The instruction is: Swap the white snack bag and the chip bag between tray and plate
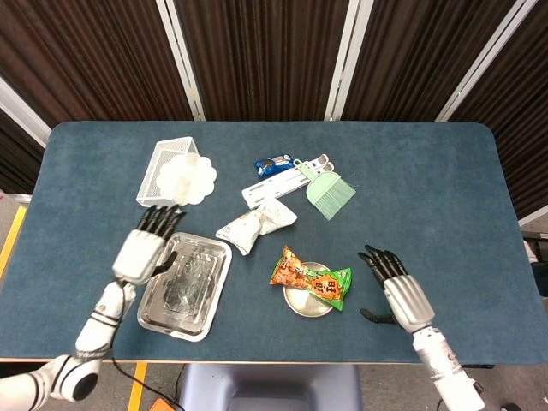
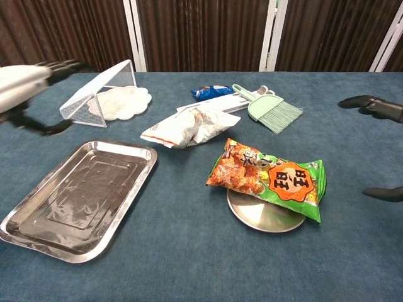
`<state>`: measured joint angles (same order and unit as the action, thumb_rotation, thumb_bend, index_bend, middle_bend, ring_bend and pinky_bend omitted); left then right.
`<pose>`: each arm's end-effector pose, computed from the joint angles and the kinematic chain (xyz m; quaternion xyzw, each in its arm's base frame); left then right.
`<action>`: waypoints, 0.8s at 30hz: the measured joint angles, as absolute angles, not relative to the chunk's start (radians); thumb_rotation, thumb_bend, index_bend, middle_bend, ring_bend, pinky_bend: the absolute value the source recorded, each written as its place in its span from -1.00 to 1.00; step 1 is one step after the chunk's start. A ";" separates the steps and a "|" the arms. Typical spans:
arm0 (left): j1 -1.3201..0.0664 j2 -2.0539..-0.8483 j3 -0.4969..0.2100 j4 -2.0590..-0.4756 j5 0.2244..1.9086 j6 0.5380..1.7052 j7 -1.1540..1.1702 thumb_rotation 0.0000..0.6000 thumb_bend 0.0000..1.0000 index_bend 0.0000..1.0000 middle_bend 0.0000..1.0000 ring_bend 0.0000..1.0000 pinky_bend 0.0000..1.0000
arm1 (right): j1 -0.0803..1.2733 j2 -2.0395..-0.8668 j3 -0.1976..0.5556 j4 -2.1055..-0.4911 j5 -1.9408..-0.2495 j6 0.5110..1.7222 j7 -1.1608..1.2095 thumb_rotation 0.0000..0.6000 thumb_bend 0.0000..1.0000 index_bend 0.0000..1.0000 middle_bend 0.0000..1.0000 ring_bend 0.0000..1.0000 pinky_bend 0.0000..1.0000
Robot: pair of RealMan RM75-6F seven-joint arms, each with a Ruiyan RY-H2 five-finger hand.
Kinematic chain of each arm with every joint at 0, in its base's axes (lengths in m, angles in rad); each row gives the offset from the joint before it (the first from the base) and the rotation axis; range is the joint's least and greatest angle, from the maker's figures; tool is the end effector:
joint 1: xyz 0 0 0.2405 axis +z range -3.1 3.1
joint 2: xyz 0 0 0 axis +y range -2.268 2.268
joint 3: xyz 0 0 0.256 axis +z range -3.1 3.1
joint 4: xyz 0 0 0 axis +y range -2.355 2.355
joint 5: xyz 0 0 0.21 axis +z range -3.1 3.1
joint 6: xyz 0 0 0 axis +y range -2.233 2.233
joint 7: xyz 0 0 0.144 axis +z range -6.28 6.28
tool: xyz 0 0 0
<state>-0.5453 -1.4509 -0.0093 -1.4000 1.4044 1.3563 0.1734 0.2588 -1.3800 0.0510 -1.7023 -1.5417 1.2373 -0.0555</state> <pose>-0.2221 0.2996 0.0485 -0.7005 -0.2892 -0.4291 0.4915 -0.2221 -0.2128 0.0397 0.6515 -0.4628 0.4465 0.4024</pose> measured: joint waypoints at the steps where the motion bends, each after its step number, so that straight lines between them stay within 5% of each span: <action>1: -0.510 -1.437 0.012 -1.405 1.411 1.385 0.174 1.00 -0.18 -1.00 -1.00 -1.00 -0.96 | 0.268 -1.396 0.058 -1.703 -1.526 1.224 -0.085 1.00 -0.46 -0.78 -0.81 -1.00 -0.79; 6: -0.363 -1.412 0.088 -1.375 1.446 1.507 0.156 1.00 -0.18 -1.00 -1.00 -1.00 -0.96 | 0.324 -1.510 0.098 -1.705 -1.410 1.155 -0.269 1.00 -0.46 -0.72 -0.76 -0.99 -0.74; 12: -0.305 -1.411 0.093 -1.322 1.463 1.538 0.071 1.00 -0.20 -1.00 -1.00 -1.00 -0.96 | 0.395 -1.662 0.152 -1.669 -1.258 1.118 -0.463 1.00 -0.46 -0.50 -0.62 -0.94 -0.69; 16: -0.292 -1.412 0.082 -1.283 1.468 1.519 0.029 1.00 -0.20 -1.00 -1.00 -1.00 -0.96 | 0.433 -1.723 0.178 -1.638 -1.188 1.112 -0.550 1.00 -0.45 -0.13 -0.37 -0.71 -0.43; 22: -0.281 -1.412 0.065 -1.260 1.471 1.485 -0.010 1.00 -0.20 -1.00 -1.00 -1.00 -0.96 | 0.473 -1.787 0.203 -1.588 -1.130 1.135 -0.624 1.00 -0.25 0.43 0.06 -0.14 0.23; 24: -0.279 -1.414 0.063 -1.254 1.478 1.482 -0.029 1.00 -0.20 -1.00 -1.00 -1.00 -0.96 | 0.486 -1.794 0.206 -1.582 -1.119 1.132 -0.630 1.00 -0.16 0.52 0.12 -0.06 0.29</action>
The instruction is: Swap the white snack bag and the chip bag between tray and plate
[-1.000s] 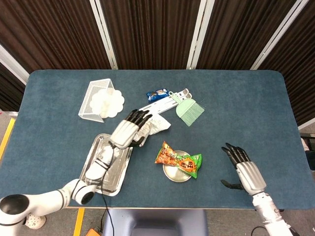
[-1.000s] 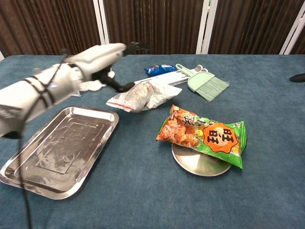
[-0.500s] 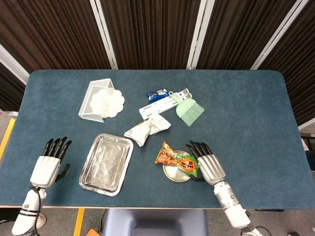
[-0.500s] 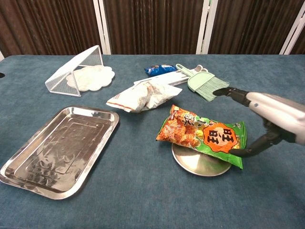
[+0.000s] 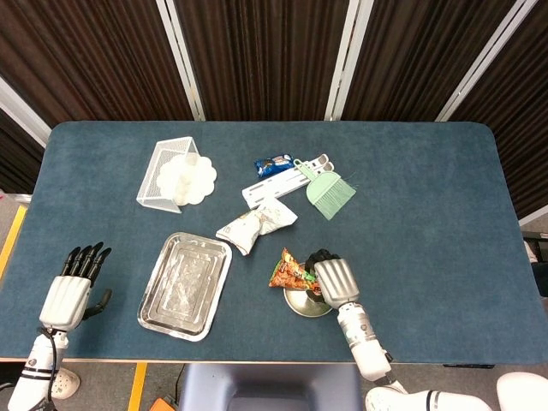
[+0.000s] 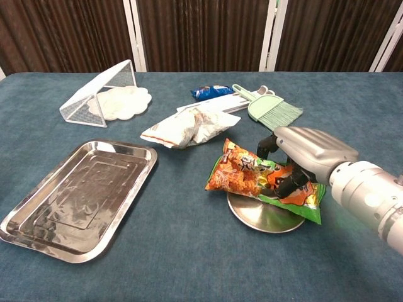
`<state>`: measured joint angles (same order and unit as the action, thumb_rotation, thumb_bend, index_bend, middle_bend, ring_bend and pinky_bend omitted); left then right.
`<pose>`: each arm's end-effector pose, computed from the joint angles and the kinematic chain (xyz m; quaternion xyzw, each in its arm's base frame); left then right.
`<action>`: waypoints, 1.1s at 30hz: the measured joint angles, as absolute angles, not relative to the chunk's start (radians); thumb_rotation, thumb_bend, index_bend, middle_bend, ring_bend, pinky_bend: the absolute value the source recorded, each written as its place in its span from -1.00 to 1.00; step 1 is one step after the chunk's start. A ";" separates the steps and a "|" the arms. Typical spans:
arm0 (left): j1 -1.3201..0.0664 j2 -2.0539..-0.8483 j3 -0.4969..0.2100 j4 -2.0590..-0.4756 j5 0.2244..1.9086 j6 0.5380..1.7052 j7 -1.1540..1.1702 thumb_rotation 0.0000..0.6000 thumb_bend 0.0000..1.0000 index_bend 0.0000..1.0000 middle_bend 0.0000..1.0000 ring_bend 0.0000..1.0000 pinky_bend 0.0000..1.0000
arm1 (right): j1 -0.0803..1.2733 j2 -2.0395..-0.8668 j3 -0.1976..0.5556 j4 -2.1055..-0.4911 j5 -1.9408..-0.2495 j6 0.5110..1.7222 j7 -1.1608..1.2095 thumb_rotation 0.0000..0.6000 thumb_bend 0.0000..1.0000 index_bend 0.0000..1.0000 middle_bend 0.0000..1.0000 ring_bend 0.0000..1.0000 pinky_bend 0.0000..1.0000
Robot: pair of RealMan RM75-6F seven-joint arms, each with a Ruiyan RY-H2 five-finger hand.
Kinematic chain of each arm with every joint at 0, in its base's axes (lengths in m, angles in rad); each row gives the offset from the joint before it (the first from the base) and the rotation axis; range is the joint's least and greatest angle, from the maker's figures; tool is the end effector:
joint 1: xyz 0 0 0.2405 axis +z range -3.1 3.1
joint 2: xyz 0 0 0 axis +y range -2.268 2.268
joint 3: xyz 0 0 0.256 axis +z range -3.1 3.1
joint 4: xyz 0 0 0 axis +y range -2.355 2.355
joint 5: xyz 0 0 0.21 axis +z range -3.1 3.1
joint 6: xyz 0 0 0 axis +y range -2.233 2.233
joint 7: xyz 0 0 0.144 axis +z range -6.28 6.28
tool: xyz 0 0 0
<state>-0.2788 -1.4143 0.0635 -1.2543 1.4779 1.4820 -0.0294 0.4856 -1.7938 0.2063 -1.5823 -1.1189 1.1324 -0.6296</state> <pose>-0.3178 0.2255 0.0796 -0.6548 -0.3474 -0.3972 0.5411 -0.1403 -0.2668 -0.0640 0.6903 -0.4360 0.3708 0.4427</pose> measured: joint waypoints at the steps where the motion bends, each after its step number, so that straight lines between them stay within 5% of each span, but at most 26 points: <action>1: -0.278 -1.415 0.063 -1.252 1.482 1.481 -0.041 1.00 -0.20 -1.00 -1.00 -1.00 -0.96 | 0.490 -1.794 0.207 -1.583 -1.120 1.130 -0.627 1.00 -0.14 0.54 0.13 -0.04 0.29; 14: -0.268 -1.412 0.043 -1.218 1.501 1.443 -0.131 1.00 -0.21 -1.00 -1.00 -1.00 -0.96 | 0.523 -1.798 0.172 -1.728 -1.304 1.175 -0.624 1.00 -0.08 0.64 0.22 0.05 0.31; 22: -0.263 -1.413 0.023 -1.203 1.500 1.426 -0.140 1.00 -0.21 -1.00 -1.00 -1.00 -0.96 | 0.604 -1.879 0.180 -1.748 -1.190 1.109 -0.771 1.00 -0.08 0.49 0.22 0.00 0.28; 24: -0.261 -1.413 0.019 -1.200 1.500 1.423 -0.141 1.00 -0.20 -1.00 -1.00 -1.00 -0.96 | 0.621 -1.903 0.178 -1.736 -1.146 1.092 -0.796 1.00 -0.08 0.32 0.16 -0.07 0.23; 30: -0.259 -1.424 0.009 -1.190 1.488 1.400 -0.142 1.00 -0.21 -1.00 -1.00 -1.00 -0.96 | 0.644 -1.926 0.171 -1.699 -1.109 1.031 -0.726 1.00 -0.15 -0.81 -0.49 -0.67 -0.37; 33: -0.258 -1.427 0.004 -1.187 1.488 1.394 -0.147 1.00 -0.21 -1.00 -1.00 -1.00 -0.96 | 0.653 -1.897 0.171 -1.703 -1.084 0.995 -0.686 1.00 -0.37 -1.00 -0.73 -0.89 -0.64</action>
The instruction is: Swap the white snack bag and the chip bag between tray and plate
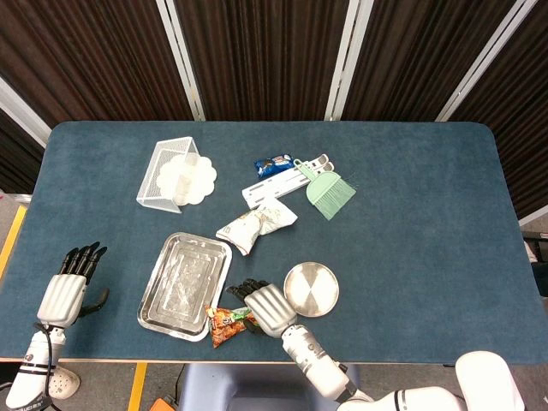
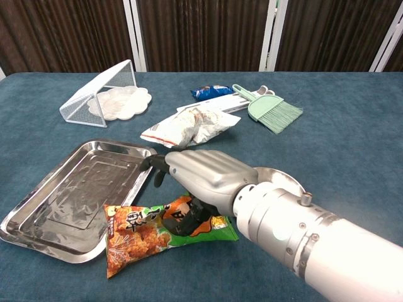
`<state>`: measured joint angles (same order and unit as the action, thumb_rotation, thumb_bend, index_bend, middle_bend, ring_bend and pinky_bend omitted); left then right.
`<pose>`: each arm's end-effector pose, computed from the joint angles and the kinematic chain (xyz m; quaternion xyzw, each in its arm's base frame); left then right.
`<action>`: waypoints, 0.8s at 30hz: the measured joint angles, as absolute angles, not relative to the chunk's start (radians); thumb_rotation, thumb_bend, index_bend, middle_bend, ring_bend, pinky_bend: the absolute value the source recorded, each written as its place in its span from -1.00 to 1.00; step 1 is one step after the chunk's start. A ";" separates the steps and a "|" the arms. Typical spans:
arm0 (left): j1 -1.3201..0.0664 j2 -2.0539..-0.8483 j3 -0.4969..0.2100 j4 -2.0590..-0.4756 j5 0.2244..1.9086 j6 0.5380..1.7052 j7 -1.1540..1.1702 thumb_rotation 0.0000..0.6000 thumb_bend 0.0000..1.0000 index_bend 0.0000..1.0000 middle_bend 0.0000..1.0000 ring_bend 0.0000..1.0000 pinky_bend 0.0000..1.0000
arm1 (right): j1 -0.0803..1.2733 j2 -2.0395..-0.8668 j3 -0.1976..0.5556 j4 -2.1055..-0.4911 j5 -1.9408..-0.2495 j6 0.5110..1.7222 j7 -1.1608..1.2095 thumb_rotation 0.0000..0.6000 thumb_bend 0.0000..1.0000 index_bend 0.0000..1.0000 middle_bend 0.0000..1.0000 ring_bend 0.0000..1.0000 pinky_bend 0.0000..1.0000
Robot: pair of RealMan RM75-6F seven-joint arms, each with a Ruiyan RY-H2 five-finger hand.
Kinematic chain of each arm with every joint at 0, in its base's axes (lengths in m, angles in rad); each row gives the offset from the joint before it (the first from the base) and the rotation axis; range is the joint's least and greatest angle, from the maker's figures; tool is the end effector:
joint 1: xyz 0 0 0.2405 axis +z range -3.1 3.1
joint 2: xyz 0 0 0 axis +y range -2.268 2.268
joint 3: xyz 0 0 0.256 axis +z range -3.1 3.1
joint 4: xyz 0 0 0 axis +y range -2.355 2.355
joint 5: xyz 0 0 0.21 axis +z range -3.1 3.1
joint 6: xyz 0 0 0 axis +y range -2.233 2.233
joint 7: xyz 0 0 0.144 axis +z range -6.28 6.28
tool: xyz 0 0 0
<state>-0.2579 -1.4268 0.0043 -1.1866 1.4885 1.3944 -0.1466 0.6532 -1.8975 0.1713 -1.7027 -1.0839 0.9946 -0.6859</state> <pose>-0.3336 0.2332 0.0793 -0.6385 -0.3870 -0.3984 0.5328 -0.0428 -0.2281 -0.1040 0.7692 -0.4190 0.3977 0.2732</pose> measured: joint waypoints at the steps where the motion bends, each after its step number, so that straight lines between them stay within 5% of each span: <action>1: -0.257 -1.427 0.003 -1.186 1.489 1.394 -0.147 1.00 -0.21 -1.00 -1.00 -1.00 -0.96 | 0.655 -1.883 0.172 -1.710 -1.080 0.992 -0.684 1.00 -0.43 -1.00 -0.79 -0.94 -0.69; 8: -0.254 -1.427 -0.008 -1.188 1.485 1.386 -0.143 1.00 -0.21 -1.00 -1.00 -1.00 -0.96 | 0.648 -1.717 0.189 -1.822 -1.058 1.011 -0.657 1.00 -0.49 -1.00 -0.85 -1.00 -0.76; 16: -0.245 -1.434 -0.027 -1.190 1.457 1.382 -0.106 1.00 -0.21 -1.00 -1.00 -1.00 -0.96 | 0.683 -1.614 0.340 -1.827 -0.917 1.003 -0.573 1.00 -0.49 -1.00 -0.85 -1.00 -0.76; 24: -0.248 -1.439 -0.044 -1.168 1.440 1.357 -0.101 1.00 -0.21 -1.00 -1.00 -1.00 -0.98 | 0.868 -1.670 0.420 -1.599 -0.759 0.956 -0.612 1.00 -0.49 -1.00 -0.90 -1.00 -0.80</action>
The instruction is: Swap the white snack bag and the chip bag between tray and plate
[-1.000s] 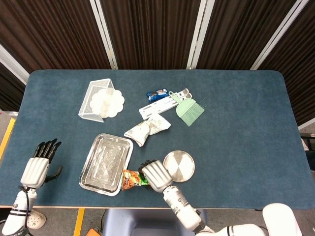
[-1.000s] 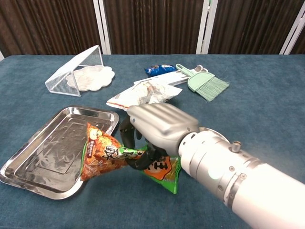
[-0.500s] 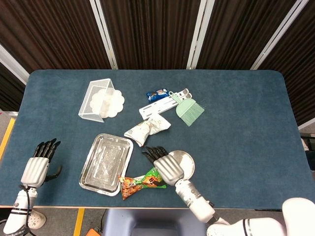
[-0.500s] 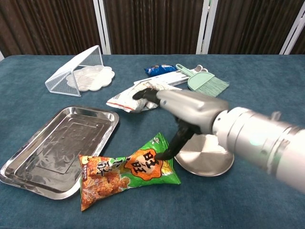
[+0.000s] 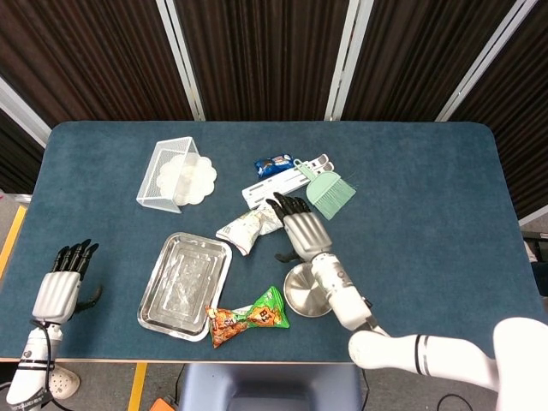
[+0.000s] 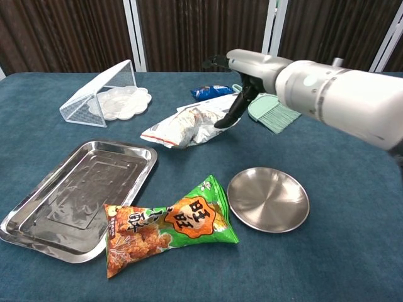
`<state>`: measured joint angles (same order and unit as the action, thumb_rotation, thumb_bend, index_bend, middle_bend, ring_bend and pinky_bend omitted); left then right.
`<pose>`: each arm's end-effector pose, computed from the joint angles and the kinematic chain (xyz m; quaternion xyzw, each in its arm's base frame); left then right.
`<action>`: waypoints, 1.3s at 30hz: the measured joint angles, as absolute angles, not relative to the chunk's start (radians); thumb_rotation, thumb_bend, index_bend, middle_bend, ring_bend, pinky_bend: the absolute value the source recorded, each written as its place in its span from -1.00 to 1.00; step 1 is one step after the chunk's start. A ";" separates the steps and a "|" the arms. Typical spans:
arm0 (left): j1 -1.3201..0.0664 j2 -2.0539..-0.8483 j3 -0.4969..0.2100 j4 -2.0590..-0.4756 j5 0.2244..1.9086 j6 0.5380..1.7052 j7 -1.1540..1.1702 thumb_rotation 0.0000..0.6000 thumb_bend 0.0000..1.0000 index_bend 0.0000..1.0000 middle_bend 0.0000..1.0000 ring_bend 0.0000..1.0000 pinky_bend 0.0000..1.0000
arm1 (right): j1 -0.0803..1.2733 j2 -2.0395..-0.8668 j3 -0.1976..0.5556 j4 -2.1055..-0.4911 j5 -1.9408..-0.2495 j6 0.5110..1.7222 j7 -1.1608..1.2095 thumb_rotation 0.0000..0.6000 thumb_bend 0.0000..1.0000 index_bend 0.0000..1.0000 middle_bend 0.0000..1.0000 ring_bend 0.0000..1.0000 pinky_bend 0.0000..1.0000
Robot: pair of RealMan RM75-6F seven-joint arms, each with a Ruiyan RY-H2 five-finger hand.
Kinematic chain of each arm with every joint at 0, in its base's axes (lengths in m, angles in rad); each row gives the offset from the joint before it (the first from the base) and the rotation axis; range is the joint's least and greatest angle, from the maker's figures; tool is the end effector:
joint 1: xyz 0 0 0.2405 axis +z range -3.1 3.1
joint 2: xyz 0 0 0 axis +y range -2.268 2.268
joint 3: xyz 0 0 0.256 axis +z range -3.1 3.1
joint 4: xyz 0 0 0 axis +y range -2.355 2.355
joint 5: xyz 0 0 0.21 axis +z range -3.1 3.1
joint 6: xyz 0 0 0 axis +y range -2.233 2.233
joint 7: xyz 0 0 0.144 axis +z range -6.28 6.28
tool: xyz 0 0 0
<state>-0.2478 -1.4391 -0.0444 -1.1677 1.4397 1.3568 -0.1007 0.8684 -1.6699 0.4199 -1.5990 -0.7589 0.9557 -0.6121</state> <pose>-0.3429 0.2403 0.0828 -0.6222 -0.3876 -0.3785 0.5651 -0.0506 -0.3606 -0.0280 0.6977 -0.4443 0.4081 0.3864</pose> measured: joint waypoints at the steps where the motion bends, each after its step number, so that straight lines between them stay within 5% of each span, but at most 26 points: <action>1: -0.248 -1.439 -0.047 -1.165 1.438 1.358 -0.101 1.00 -0.21 -1.00 -1.00 -1.00 -0.98 | 0.891 -1.688 0.422 -1.558 -0.750 0.949 -0.618 1.00 -0.49 -1.00 -0.90 -1.00 -0.81; 13: -0.242 -1.438 -0.071 -1.147 1.416 1.357 -0.090 1.00 -0.21 -1.00 -1.00 -1.00 -0.99 | 1.152 -1.968 0.432 -0.988 -0.663 0.781 -0.627 1.00 -0.49 -0.95 -0.89 -1.00 -0.80; 15: -0.243 -1.439 -0.075 -1.142 1.409 1.349 -0.091 1.00 -0.21 -1.00 -1.00 -1.00 -0.99 | 1.180 -2.009 0.437 -0.926 -0.656 0.757 -0.608 1.00 -0.49 -0.69 -0.73 -0.90 -0.60; 20: -0.243 -1.438 -0.084 -1.133 1.397 1.339 -0.090 1.00 -0.21 -1.00 -1.00 -1.00 -0.99 | 1.219 -2.082 0.437 -0.811 -0.698 0.764 -0.558 1.00 -0.49 0.23 0.05 0.00 0.41; 25: -0.242 -1.433 -0.082 -1.135 1.399 1.335 -0.091 1.00 -0.22 -1.00 -1.00 -1.00 -0.99 | 1.232 -2.140 0.432 -0.723 -0.794 0.828 -0.477 1.00 -0.38 0.72 0.46 0.41 0.77; 32: -0.238 -1.424 -0.080 -1.154 1.412 1.347 -0.095 1.00 -0.22 -1.00 -1.00 -1.00 -0.99 | 1.197 -2.128 0.424 -0.766 -0.853 0.899 -0.450 1.00 -0.35 0.77 0.50 0.45 0.81; 39: -0.232 -1.414 -0.071 -1.184 1.435 1.366 -0.087 1.00 -0.22 -1.00 -1.00 -1.00 -0.99 | 1.071 -1.965 0.384 -1.102 -0.892 0.997 -0.464 1.00 -0.35 0.77 0.50 0.45 0.82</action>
